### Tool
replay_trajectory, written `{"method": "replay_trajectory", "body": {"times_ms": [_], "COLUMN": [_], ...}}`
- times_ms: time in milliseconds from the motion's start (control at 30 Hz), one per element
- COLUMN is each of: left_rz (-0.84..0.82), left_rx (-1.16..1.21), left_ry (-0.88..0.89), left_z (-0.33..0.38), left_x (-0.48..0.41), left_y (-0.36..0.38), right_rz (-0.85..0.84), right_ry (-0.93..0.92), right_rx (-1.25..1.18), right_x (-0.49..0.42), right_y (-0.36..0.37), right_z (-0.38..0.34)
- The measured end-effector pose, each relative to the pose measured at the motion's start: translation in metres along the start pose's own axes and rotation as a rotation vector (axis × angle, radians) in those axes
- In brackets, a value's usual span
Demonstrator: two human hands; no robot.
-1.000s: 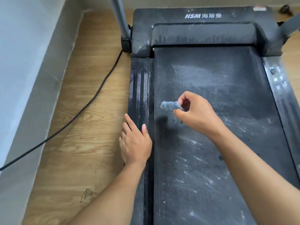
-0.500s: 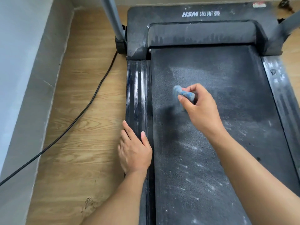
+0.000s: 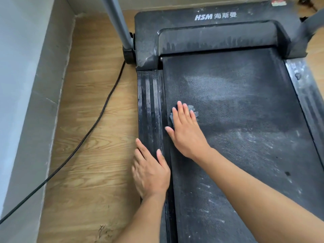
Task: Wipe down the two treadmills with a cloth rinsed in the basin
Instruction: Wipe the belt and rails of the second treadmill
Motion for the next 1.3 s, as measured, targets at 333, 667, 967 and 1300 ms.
{"method": "replay_trajectory", "body": {"times_ms": [333,667,967,1300], "left_rz": [0.13,0.176,0.162,0.136], "left_rx": [0.235,0.236,0.197,0.175], "left_ry": [-0.137,-0.569,-0.464,-0.485], "left_z": [-0.01,-0.025,-0.021,-0.019], "left_x": [-0.005,-0.015,-0.015,-0.013], "left_y": [-0.003,0.003,0.005,0.002], "right_rz": [0.017,0.051,0.092,-0.028], "right_ry": [-0.012,0.112,0.111,0.06], "right_rx": [0.078,0.111,0.065,0.099], "right_x": [0.09,0.122,0.003,0.192], "right_y": [0.011,0.011,0.016,0.007], "right_z": [-0.016,-0.028,-0.019,-0.035]}}
Point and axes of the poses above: each hand's wrist, its own x-axis away from the middle knuckle, its own y-axis out of the palm, z = x × y, the point moved 6 cm from there along -x, towards the middle knuckle, and after that the axes turned 14 degrees about z, right-handed, at the moved point
